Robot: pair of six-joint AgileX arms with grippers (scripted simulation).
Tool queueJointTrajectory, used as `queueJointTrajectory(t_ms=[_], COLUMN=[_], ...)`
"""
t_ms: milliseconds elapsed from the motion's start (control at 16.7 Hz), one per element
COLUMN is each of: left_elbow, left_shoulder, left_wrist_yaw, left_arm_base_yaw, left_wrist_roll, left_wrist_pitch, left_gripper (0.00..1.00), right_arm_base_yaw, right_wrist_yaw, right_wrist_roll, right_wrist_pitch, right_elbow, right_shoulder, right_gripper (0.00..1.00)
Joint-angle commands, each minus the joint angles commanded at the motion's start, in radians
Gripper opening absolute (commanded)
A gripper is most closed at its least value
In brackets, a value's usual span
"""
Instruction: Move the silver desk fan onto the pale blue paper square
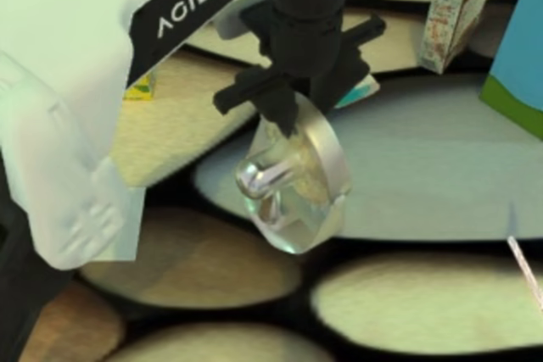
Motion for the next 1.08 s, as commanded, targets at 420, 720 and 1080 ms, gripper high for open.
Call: queueJointTrajectory(t_ms=[420,720,1080], left_elbow=[-0.051,-0.161,-0.382], left_shoulder=[-0.048,-0.158,-0.363], left_wrist_yaw=[-0.005,-0.013,-0.016], left_arm_base_yaw=[0.018,0.087,0.212], left_wrist_roll=[0.154,0.571,1.317], left_wrist_pitch=[0.022,0.078,0.188], left_gripper=[0.00,0.00,0.00], right_arm_base_yaw=[0.000,0.000,0.000], right_wrist_yaw=[0.000,0.000,0.000], right_wrist_roll=[0.000,0.000,0.000], right_wrist_pitch=[0.000,0.000,0.000], right_elbow=[0.000,0.000,0.000], right_shoulder=[0.000,0.000,0.000], right_gripper=[1.00,1.00,1.00])
